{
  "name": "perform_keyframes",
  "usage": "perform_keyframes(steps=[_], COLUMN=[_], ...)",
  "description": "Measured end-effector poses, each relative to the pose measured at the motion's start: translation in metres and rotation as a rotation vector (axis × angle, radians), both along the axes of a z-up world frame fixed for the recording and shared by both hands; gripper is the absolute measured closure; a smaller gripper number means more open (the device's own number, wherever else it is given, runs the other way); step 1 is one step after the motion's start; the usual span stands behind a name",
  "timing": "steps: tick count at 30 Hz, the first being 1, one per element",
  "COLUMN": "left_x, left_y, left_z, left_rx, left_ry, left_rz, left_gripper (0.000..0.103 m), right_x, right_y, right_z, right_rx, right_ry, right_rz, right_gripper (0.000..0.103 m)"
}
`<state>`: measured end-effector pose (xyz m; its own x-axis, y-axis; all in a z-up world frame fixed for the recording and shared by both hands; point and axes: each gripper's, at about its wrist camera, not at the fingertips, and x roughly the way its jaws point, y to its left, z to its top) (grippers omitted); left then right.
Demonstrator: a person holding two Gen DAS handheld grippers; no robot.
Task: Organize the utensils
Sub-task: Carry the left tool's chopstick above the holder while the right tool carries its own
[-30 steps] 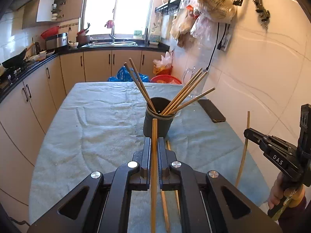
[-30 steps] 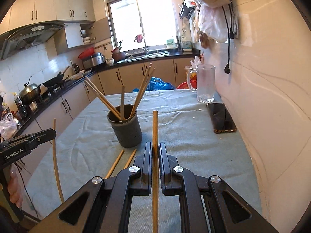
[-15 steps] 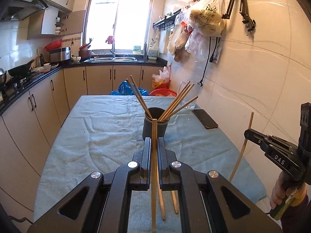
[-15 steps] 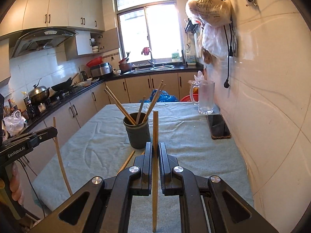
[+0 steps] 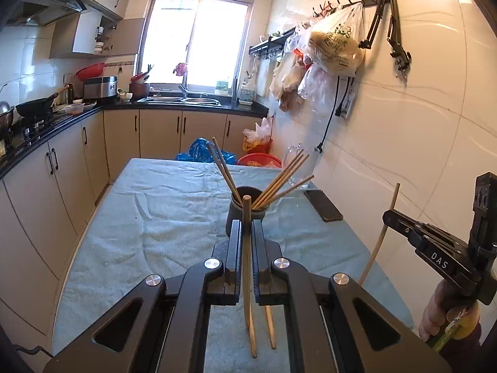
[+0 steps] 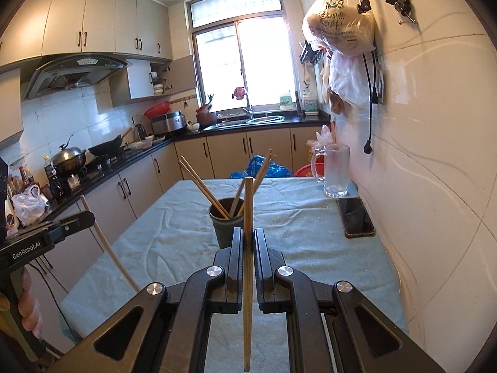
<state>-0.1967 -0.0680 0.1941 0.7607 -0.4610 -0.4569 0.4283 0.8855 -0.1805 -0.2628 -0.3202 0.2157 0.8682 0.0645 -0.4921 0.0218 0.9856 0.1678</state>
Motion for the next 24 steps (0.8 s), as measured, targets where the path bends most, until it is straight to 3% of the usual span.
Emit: perform_keyframes(steps=[24], left_x=[0.057], left_y=[-0.009], left_z=[0.013], left_rx=[0.126], left_ry=[-0.012], left_rz=[0.008], left_gripper=[0.098], right_x=[0.078], right_y=[0.031], right_z=[0.047], right_rx=[0.061], right_ry=[-0.104], right_rz=[0.048], right_gripper=[0.096])
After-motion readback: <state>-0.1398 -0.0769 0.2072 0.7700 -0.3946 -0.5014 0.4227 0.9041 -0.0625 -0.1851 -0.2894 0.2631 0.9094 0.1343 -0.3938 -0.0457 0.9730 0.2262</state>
